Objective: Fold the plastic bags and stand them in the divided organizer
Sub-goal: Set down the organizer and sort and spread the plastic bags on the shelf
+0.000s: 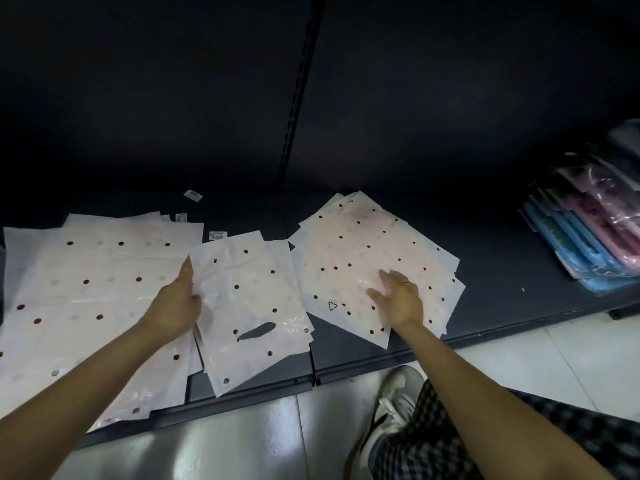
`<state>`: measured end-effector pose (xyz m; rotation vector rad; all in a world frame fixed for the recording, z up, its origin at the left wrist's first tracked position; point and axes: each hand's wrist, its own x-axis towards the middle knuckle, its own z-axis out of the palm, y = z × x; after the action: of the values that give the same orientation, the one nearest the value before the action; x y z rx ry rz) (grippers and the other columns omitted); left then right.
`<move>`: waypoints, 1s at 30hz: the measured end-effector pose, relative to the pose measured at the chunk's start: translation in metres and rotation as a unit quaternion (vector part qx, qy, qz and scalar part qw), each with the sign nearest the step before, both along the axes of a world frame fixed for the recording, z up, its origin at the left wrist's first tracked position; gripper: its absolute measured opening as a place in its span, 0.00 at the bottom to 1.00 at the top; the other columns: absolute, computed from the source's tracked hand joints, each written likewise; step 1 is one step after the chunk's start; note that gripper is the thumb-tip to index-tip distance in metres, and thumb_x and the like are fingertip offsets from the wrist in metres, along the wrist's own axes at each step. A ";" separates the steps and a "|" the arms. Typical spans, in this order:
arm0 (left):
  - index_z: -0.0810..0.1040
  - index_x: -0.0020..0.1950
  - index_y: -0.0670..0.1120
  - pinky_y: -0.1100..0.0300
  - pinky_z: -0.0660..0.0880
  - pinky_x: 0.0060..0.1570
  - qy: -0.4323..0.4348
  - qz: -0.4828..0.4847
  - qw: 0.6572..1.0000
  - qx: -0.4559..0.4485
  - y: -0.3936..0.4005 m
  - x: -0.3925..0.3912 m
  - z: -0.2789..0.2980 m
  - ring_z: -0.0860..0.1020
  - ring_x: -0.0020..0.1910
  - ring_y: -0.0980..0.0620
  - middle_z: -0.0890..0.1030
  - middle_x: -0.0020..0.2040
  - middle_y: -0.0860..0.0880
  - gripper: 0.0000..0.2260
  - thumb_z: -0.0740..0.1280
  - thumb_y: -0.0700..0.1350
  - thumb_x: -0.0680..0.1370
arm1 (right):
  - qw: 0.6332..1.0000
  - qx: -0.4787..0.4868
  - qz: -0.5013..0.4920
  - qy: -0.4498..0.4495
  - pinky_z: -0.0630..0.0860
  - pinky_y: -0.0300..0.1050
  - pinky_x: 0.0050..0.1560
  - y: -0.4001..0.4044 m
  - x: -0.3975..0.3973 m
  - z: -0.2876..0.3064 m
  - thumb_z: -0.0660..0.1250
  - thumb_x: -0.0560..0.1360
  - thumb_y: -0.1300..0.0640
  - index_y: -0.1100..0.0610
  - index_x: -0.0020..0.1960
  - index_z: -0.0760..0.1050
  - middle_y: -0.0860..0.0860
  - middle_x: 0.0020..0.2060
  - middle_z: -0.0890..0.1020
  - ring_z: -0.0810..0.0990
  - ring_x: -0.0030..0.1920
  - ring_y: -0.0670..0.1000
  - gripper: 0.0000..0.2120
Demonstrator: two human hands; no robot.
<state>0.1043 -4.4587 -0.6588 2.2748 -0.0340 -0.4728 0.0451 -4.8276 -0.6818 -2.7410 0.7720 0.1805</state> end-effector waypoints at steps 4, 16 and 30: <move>0.52 0.77 0.48 0.53 0.69 0.47 0.032 0.030 0.998 -0.038 -0.002 0.010 -0.006 0.76 0.51 0.36 0.78 0.54 0.38 0.31 0.61 0.33 0.78 | 0.993 0.014 -0.039 -0.109 0.73 0.44 0.49 -0.003 -0.001 -0.004 0.65 0.77 0.54 0.54 0.58 0.79 0.50 0.59 0.77 0.73 0.59 0.53 0.11; 0.67 0.70 0.52 0.61 0.70 0.55 0.039 -0.065 0.980 -0.183 -0.041 -0.023 0.034 0.75 0.58 0.53 0.74 0.61 0.53 0.24 0.69 0.49 0.75 | 0.943 0.196 0.036 -0.266 0.74 0.43 0.42 0.121 0.031 0.044 0.67 0.75 0.57 0.58 0.44 0.79 0.49 0.35 0.79 0.76 0.36 0.48 0.05; 0.51 0.78 0.43 0.44 0.69 0.56 -0.035 0.146 0.986 0.073 0.072 0.008 0.013 0.72 0.59 0.31 0.72 0.65 0.31 0.32 0.62 0.33 0.78 | 0.997 0.053 0.034 -0.038 0.61 0.43 0.69 0.040 0.011 0.010 0.63 0.78 0.50 0.55 0.73 0.62 0.52 0.74 0.62 0.58 0.73 0.53 0.26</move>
<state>0.1121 -4.3871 -0.6453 2.3868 0.3037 -0.2469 0.0559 -4.7877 -0.6718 -2.6583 0.6316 0.1276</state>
